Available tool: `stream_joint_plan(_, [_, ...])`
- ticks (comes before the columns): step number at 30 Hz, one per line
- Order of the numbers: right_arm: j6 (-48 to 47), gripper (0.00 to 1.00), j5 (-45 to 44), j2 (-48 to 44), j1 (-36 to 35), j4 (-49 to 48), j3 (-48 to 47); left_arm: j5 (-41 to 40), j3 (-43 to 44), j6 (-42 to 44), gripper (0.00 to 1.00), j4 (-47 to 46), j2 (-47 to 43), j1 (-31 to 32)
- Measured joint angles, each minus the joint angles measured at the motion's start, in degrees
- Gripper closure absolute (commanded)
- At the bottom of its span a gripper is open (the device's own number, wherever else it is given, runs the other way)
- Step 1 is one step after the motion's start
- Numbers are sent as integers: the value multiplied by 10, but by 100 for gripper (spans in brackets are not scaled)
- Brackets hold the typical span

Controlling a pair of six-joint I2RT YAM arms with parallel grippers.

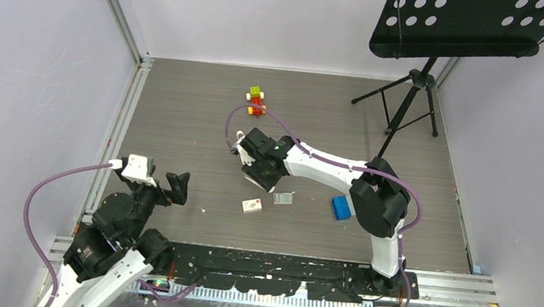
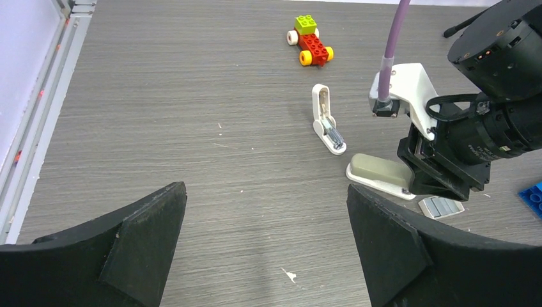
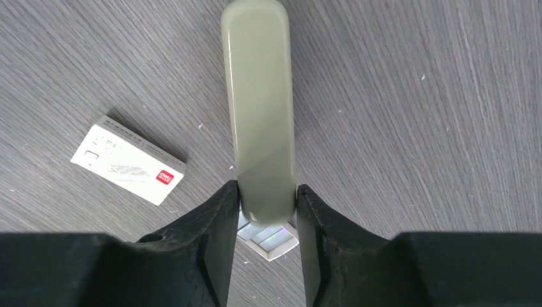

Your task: Load the staples into the stapler

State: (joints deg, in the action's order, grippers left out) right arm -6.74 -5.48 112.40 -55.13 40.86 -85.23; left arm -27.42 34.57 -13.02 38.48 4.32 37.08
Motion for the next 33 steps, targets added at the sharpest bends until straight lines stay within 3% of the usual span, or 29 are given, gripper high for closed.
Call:
stream_joint_plan(4, [12,48,3,0,0,0,-8,0,0,0,0,0,0,-1])
stream_joint_plan(16, [24,48,-2,33,-1,-1,-51,0,0,0,0,0,0,-3])
stream_joint_plan(25, [30,73,-12,54,0,0,-51,0,0,0,0,0,0,-3])
stream_joint_plan(33, [40,82,-35,16,47,3,-5,0,-2,0,0,0,0,-3])
